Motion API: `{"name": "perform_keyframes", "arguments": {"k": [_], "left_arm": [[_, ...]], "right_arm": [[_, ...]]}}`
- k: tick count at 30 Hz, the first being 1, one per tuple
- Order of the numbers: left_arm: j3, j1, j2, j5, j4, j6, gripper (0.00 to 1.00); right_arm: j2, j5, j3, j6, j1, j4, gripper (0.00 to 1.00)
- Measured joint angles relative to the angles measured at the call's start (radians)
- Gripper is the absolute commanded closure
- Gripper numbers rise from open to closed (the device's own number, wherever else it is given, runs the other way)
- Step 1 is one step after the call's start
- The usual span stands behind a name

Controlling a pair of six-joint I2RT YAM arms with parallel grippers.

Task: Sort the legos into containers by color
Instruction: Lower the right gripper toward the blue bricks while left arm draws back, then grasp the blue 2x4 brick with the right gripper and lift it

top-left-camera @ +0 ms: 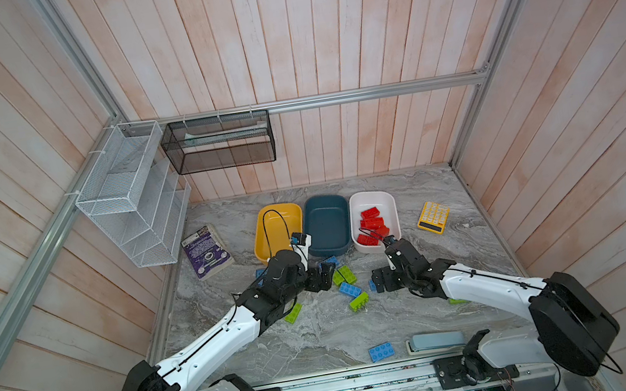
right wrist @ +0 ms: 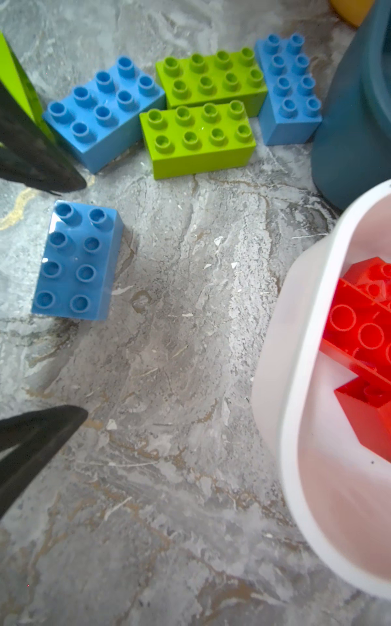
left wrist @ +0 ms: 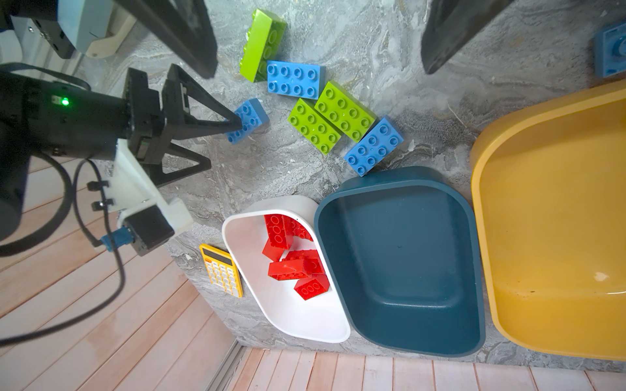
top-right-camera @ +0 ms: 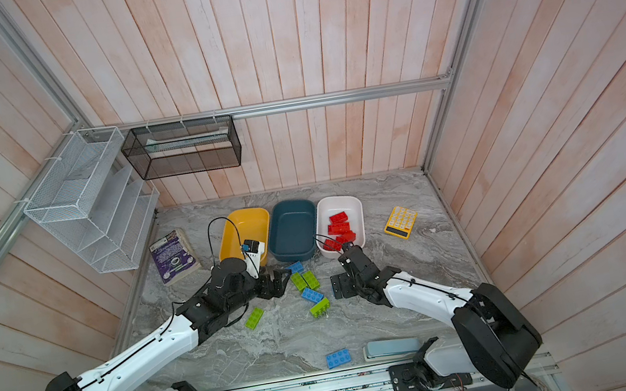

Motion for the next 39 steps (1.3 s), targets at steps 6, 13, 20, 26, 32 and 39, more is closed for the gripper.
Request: {"name": "perform_keyframes", "arguments": {"k": [6, 13, 20, 26, 32, 39], "left_arm": [[-0.003, 0.000, -0.009, 0.000, 0.001, -0.002, 0.05], [-0.032, 0.000, -0.032, 0.000, 0.000, -0.005, 0.05], [-0.047, 0.000, -0.053, -0.007, -0.001, -0.006, 0.05], [-0.048, 0.000, -0.055, -0.007, -0.001, -0.008, 0.05], [-0.088, 0.000, -0.083, -0.007, -0.002, -0.016, 0.05], [-0.166, -0.043, -0.139, -0.032, -0.034, -0.062, 0.05]], "right_arm": [[0.027, 0.006, 0.000, 0.021, 0.023, 0.014, 0.00], [0.113, 0.022, 0.000, 0.047, 0.045, 0.033, 0.08], [0.154, 0.035, 0.005, 0.064, 0.060, 0.053, 0.33], [0.153, 0.040, 0.011, 0.073, 0.064, 0.044, 0.36], [0.142, 0.036, 0.132, 0.057, 0.065, -0.022, 0.36], [0.206, 0.010, 0.461, 0.000, 0.065, -0.051, 0.36]]}}
